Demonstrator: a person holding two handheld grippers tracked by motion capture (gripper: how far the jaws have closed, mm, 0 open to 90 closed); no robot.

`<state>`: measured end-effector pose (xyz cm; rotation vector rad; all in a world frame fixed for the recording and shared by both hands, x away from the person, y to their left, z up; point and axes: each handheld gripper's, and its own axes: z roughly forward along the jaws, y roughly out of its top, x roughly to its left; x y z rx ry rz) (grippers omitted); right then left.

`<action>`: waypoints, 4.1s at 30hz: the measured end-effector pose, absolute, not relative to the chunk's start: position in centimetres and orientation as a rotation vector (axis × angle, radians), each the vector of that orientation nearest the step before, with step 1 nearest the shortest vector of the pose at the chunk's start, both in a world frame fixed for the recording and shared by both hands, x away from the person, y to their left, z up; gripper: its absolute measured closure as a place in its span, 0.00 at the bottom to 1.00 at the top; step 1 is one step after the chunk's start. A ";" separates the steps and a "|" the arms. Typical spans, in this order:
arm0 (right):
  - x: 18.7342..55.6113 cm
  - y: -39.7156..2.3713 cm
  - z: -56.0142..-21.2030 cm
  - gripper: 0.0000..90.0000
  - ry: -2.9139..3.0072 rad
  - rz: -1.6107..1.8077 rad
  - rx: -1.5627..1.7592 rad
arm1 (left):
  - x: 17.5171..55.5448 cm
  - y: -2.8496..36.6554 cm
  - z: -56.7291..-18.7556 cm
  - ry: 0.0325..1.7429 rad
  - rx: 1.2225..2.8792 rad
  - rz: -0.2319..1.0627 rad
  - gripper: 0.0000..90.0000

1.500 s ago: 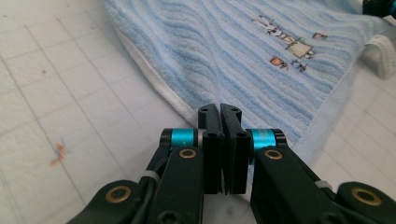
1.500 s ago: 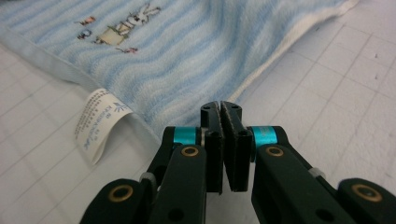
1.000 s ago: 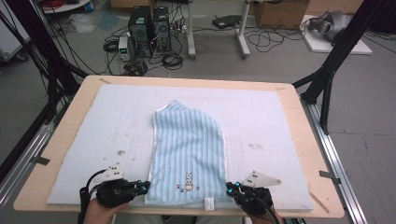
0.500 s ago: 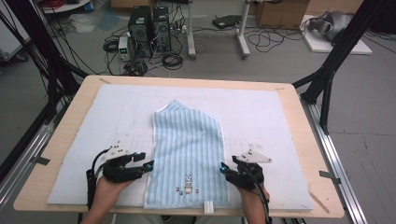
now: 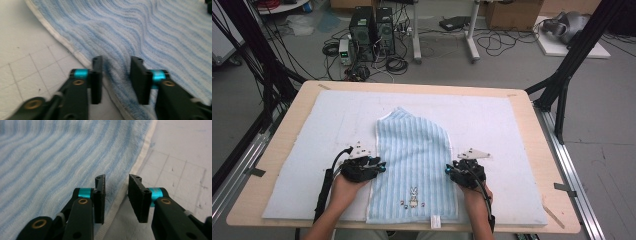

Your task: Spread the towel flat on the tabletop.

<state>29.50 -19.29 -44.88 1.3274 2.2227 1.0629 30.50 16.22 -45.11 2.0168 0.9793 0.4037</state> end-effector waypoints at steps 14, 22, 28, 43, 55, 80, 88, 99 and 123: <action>26.0 -20.6 -44.7 0.96 2.333 1.151 1.255 | 28.4 16.9 -44.1 0.884 2.067 0.249 0.95; 23.7 -21.1 -44.3 0.96 2.378 1.161 1.233 | 26.8 17.7 -44.6 0.879 2.053 0.191 0.95; 23.8 -21.5 -43.6 0.74 2.327 1.206 1.227 | 26.8 18.4 -44.6 0.875 1.965 0.265 0.60; 34.6 -22.2 -42.1 0.72 2.139 1.056 1.215 | 29.7 20.9 -43.0 0.959 1.754 0.345 0.26; 39.7 -19.6 -43.6 0.71 2.277 0.992 1.186 | 31.2 21.8 -42.8 0.966 1.743 0.363 0.24; 45.3 -19.2 -40.3 0.95 1.953 0.841 1.274 | 32.5 20.8 -42.0 1.015 1.816 0.351 0.27; 45.3 -19.5 -40.8 0.67 1.868 0.945 1.411 | 33.1 20.7 -42.4 1.033 1.820 0.348 0.29; 39.7 -21.9 -40.4 0.59 1.981 1.020 1.265 | 34.8 20.9 -42.9 1.083 1.717 0.308 0.30; 33.4 -26.6 -42.4 0.34 2.122 1.196 1.258 | 44.4 15.5 -41.5 1.114 1.809 0.345 0.32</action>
